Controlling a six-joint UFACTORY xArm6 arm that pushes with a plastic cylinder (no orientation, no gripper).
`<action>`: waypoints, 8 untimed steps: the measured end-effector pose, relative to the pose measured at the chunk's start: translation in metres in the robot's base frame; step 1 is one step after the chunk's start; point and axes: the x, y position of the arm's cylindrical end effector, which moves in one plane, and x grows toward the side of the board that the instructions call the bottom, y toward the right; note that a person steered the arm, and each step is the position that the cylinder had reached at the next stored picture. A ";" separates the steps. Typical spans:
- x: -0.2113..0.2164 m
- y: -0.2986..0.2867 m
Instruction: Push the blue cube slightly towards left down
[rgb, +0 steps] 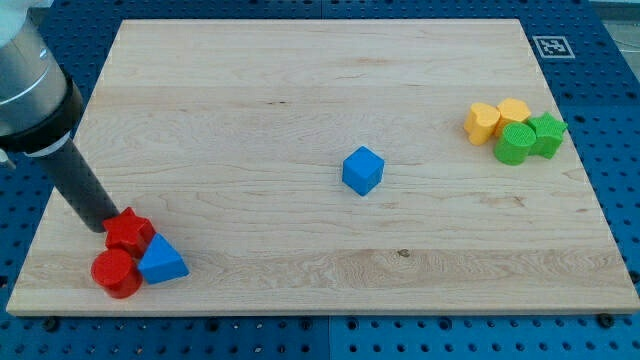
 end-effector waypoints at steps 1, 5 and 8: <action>-0.047 -0.002; -0.149 0.276; -0.039 0.236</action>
